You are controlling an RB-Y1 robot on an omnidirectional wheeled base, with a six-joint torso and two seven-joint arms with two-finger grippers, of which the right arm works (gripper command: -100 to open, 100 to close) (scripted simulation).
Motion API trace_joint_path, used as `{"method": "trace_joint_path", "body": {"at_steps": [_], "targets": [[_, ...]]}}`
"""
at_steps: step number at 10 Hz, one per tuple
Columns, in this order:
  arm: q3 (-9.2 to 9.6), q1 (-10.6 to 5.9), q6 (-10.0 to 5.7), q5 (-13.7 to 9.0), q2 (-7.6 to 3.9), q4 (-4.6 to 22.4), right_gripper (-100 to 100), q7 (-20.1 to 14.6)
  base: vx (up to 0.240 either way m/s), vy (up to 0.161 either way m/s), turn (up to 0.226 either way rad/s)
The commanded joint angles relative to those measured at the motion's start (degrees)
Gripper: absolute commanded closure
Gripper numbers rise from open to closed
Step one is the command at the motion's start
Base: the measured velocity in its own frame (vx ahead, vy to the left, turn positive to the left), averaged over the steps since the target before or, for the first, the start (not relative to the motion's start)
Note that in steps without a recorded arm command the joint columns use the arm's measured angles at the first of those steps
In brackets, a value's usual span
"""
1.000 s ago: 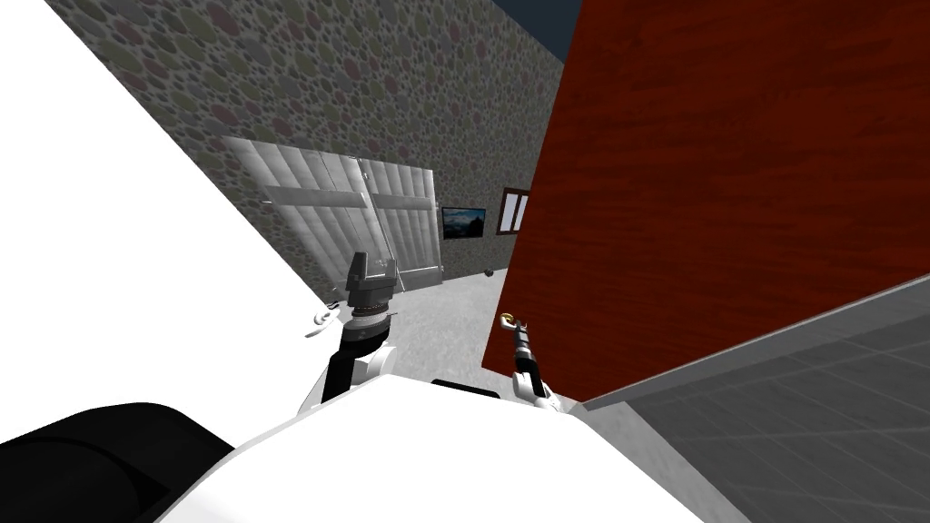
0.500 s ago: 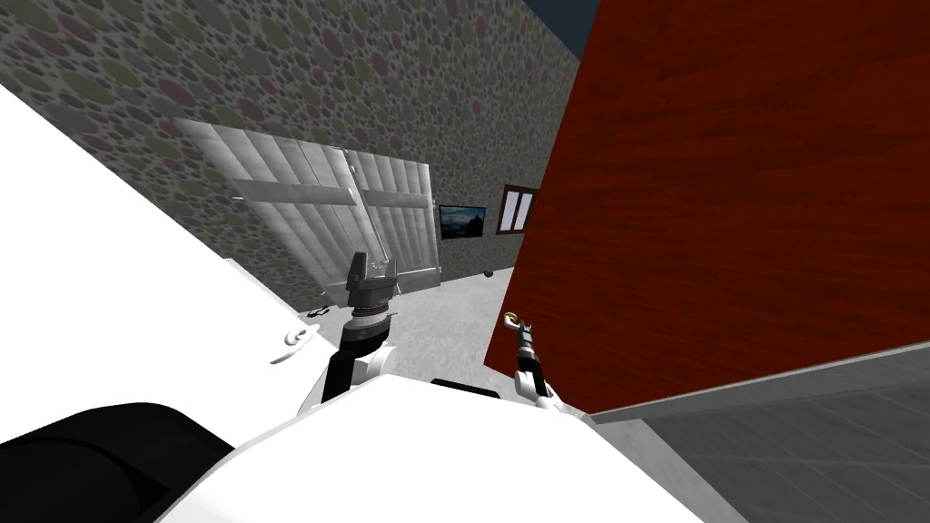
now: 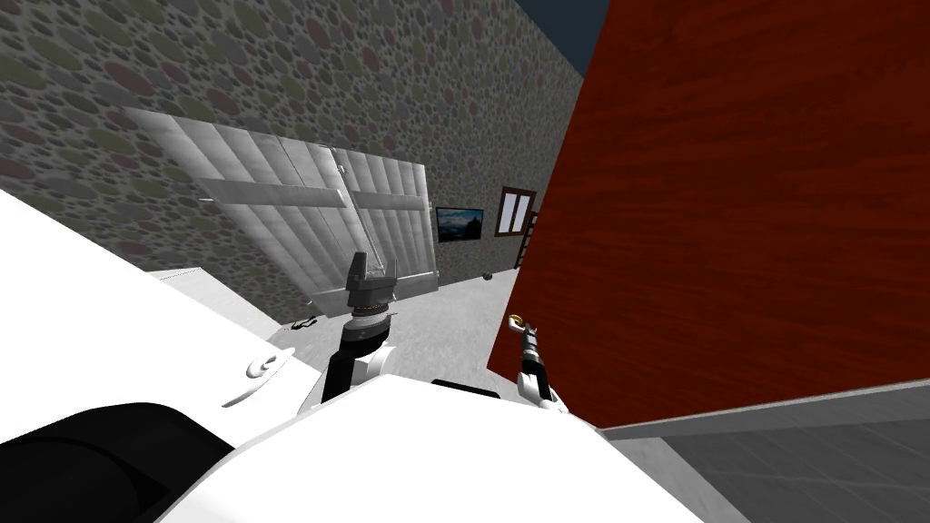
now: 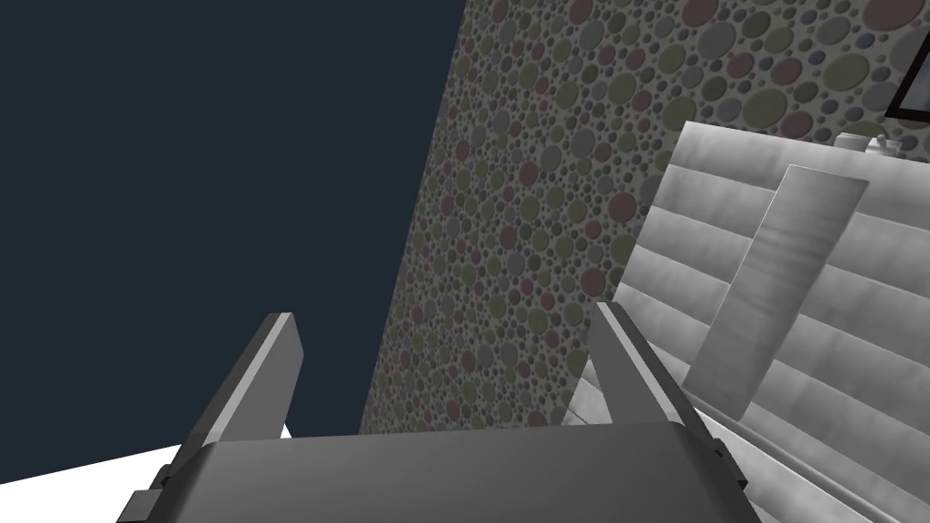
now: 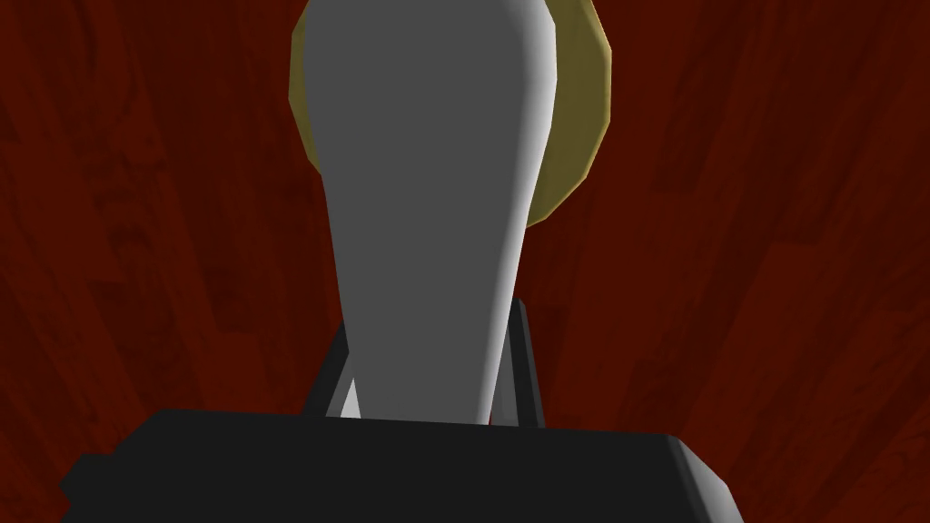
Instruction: Push the door open
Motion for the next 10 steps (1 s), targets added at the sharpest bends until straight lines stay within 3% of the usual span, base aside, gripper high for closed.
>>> {"method": "trace_joint_path", "body": {"at_steps": [1, 10], "targets": [[-1.27, 0.19, -0.03, -0.7, -0.62, -0.8, 100, 0.4, 0.204, 0.071, -0.057], [-5.96, 0.35, -0.37, -3.5, -1.08, -0.4, 100, 2.0, 0.183, 0.063, -0.06]]}}
